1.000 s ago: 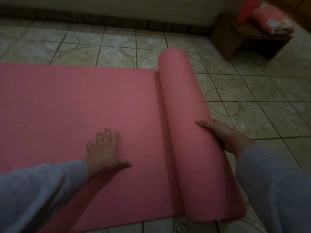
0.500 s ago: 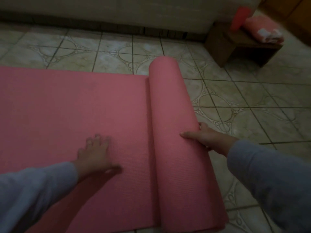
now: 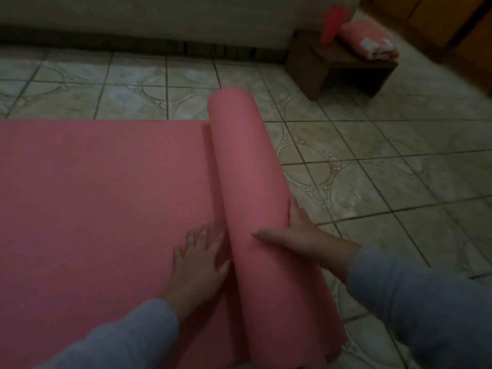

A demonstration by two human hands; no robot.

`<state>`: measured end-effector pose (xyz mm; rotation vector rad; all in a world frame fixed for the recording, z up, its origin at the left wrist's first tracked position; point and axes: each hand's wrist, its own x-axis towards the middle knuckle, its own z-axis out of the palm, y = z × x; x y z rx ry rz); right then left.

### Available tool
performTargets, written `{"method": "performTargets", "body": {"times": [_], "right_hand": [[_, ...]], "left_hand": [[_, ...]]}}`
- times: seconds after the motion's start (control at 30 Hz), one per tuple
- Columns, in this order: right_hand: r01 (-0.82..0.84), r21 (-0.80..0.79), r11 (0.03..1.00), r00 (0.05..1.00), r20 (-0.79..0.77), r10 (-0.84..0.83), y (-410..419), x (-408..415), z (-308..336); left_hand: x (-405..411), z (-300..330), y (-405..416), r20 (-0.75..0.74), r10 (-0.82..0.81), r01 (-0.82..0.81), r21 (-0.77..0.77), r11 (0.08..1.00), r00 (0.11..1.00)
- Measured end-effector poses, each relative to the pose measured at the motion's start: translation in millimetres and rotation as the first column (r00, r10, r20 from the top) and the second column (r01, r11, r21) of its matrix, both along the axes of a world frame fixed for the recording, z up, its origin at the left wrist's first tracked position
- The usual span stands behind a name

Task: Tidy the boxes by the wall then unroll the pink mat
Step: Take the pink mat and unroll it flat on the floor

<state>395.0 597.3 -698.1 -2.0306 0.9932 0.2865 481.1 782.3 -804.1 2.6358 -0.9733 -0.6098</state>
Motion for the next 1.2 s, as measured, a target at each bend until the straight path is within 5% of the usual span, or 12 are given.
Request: {"method": "performTargets", "body": {"times": [0.27, 0.43, 0.53, 0.7, 0.97, 1.2], "right_hand": [[0.114, -0.073, 0.991, 0.991, -0.063, -0.118, -45, -22, -16], [0.278, 0.212, 0.937, 0.947, 0.105, -0.304, -79, -54, -10], [0.237, 0.313, 0.92, 0.947, 0.137, -0.29, -75, -64, -6], [0.179, 0.046, 0.983, 0.983, 0.033, -0.181, -68, -63, -7], [0.167, 0.206, 0.964, 0.975, 0.113, -0.193, -96, -80, -10], [0.121, 0.045, 0.992, 0.99, 0.073, -0.124, -99, -68, -7]], "left_hand": [[-1, -7, 9, 0.011, 0.043, -0.043, 0.004, 0.999, 0.999], [-5, -6, 5, 0.016, 0.072, -0.073, 0.019, 0.997, 0.997], [-13, -4, -7, 0.023, 0.069, -0.07, 0.041, 0.997, 0.997], [-28, 1, -29, -0.002, 0.013, -0.013, -0.003, 1.0, 1.0], [-41, 0, -48, -0.025, -0.012, 0.011, -0.03, 0.999, 1.0], [-44, -1, -69, -0.028, -0.044, 0.044, 0.0, 0.999, 0.999]]}}
